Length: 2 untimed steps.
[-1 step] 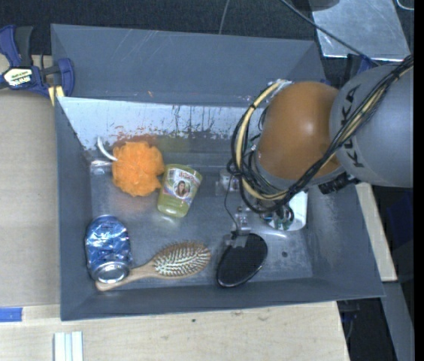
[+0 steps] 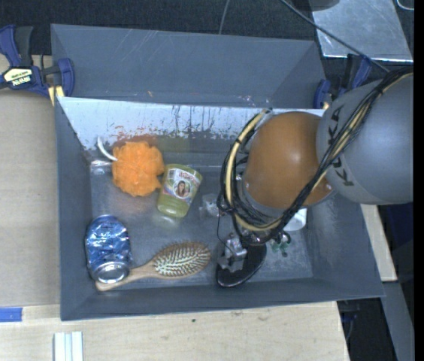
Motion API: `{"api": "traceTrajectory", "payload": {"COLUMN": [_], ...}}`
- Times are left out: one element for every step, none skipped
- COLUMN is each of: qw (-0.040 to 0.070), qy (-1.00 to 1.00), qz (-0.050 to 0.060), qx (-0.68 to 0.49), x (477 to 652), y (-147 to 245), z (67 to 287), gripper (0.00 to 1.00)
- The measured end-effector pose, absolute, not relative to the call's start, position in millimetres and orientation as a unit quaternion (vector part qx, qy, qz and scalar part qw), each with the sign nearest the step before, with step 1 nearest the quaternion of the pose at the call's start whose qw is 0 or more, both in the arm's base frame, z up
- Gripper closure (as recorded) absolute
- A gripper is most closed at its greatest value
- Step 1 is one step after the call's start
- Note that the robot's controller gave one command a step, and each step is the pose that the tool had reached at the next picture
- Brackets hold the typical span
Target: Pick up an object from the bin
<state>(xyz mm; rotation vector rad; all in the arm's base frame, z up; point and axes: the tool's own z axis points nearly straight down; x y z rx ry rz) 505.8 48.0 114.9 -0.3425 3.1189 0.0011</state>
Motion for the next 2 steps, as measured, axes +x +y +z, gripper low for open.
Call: {"api": "traceTrajectory", "payload": {"qw": [0.004,0.005], "qy": [0.991,0.994], "qz": [0.0,0.0], "qx": [-0.133,-0.111], "x": [503.1,495.9], "y": [27,-15], "z": [94,70], "gripper": [0.0,0.0]}}
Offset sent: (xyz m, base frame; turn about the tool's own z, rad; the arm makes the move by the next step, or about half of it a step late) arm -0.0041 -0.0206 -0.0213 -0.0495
